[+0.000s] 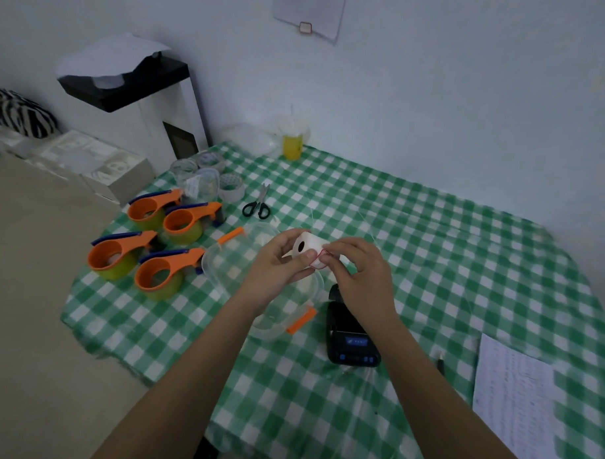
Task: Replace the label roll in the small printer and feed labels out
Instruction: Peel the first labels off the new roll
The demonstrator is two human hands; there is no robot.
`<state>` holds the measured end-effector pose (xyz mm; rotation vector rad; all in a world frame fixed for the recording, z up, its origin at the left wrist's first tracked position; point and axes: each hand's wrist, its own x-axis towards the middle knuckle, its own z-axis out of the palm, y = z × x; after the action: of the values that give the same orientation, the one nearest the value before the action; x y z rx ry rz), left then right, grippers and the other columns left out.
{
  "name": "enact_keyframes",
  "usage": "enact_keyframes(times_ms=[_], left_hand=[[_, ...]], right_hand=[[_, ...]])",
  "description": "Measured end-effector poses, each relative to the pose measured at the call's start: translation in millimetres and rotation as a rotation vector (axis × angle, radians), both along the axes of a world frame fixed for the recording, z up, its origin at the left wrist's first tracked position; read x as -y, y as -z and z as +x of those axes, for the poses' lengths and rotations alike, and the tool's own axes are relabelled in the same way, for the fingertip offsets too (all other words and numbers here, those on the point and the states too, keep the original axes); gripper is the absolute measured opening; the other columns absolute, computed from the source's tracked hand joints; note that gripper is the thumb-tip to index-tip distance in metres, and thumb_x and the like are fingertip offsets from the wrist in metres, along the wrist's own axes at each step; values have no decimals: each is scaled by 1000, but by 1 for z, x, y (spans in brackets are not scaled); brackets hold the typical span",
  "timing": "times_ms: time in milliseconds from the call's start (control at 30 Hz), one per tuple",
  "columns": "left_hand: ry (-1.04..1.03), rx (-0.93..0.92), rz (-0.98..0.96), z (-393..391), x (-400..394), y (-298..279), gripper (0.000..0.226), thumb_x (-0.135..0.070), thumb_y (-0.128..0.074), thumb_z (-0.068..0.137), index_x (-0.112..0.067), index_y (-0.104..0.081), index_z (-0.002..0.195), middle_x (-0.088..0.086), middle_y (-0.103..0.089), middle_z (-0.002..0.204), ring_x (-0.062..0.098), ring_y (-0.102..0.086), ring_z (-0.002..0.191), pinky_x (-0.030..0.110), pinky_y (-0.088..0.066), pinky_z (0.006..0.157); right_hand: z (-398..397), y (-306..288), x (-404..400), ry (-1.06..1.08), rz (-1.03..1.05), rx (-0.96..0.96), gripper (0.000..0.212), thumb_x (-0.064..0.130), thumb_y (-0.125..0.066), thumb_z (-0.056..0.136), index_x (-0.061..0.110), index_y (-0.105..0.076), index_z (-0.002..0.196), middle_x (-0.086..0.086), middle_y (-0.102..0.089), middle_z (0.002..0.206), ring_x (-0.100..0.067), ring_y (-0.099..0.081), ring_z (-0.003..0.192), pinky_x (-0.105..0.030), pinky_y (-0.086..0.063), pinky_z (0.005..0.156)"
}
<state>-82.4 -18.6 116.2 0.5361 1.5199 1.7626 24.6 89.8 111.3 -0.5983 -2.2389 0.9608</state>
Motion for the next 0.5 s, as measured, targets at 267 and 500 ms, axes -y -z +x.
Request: enact_keyframes(times_ms=[267, 500], left_hand=[[-32, -34, -50, 1, 5, -1, 26, -19, -63, 86, -17, -57, 111, 1, -65, 111, 16, -68, 98, 24, -59, 80], [-121, -36, -232, 3, 1, -9, 44, -54, -61, 79, -12, -50, 89, 4, -70, 85, 11, -70, 75, 21, -56, 62]], right_hand=[[-1, 1, 5, -43, 233, -37, 10, 18, -62, 85, 12, -70, 87, -1, -69, 90, -13, -59, 89, -8, -38, 85], [0, -2, 6, -153, 422, 11, 29, 21, -57, 82, 6, -70, 103, -6, -73, 101, -16, -68, 90, -23, -52, 79]])
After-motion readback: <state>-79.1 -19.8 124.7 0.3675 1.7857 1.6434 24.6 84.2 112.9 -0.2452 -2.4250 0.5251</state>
